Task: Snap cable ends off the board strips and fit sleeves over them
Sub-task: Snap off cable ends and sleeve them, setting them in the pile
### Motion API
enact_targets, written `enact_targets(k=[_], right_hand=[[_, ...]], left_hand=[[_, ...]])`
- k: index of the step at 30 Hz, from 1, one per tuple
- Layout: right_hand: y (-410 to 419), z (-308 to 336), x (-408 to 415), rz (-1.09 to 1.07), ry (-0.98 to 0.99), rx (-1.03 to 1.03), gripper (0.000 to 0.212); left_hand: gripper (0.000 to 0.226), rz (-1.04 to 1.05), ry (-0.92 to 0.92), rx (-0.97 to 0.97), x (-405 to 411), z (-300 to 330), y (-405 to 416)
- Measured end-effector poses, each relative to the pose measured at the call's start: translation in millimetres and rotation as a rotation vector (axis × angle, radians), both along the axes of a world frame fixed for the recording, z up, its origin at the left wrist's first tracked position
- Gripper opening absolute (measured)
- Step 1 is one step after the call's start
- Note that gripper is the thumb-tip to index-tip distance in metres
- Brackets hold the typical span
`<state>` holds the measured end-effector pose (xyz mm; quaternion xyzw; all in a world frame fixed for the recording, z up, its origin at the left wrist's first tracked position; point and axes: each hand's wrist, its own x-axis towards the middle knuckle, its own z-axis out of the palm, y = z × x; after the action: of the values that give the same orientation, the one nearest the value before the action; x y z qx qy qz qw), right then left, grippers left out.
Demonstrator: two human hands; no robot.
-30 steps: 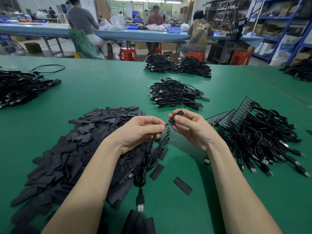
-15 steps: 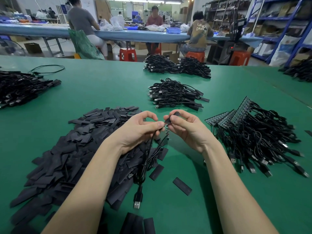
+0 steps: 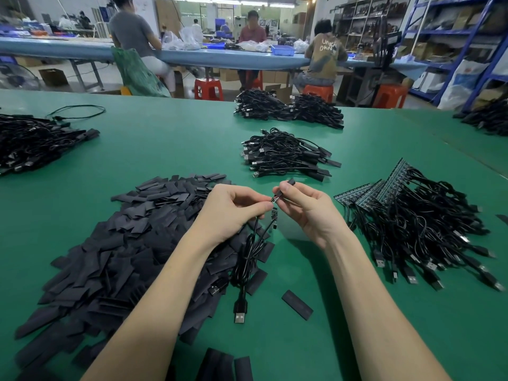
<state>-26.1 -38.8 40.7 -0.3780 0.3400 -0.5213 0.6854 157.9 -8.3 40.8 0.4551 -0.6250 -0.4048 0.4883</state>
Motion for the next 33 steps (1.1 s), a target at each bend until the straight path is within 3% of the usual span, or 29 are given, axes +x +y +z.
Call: enact_targets(k=[5, 11, 16, 23, 27, 33], right_hand=[[3, -1, 2, 0.027, -0.006, -0.002, 0.017], [4, -2, 3, 0.083, -0.031, -0.007, 0.01], [4, -4, 5, 0.106, 0.028, -0.052, 0.022], [8, -2, 14, -0.045, 0.029, -0.187, 0.033], [7, -2, 17, -0.09, 0.043, -0.182, 0.026], [8, -7, 18, -0.153, 0.035, -0.165, 0.035]], left_hand=[[0.008, -0.003, 0.039, -0.006, -1, -1, 0], [0.01, -0.011, 0.129, 0.006, -2, 0, 2], [0.013, 0.011, 0.176, 0.024, -4, -2, 2], [0.019, 0.012, 0.274, 0.055, -10, -2, 0], [0.016, 0.034, 0.267, 0.044, -11, -5, -1], [0.013, 0.088, 0.224, 0.007, -16, -8, -3]])
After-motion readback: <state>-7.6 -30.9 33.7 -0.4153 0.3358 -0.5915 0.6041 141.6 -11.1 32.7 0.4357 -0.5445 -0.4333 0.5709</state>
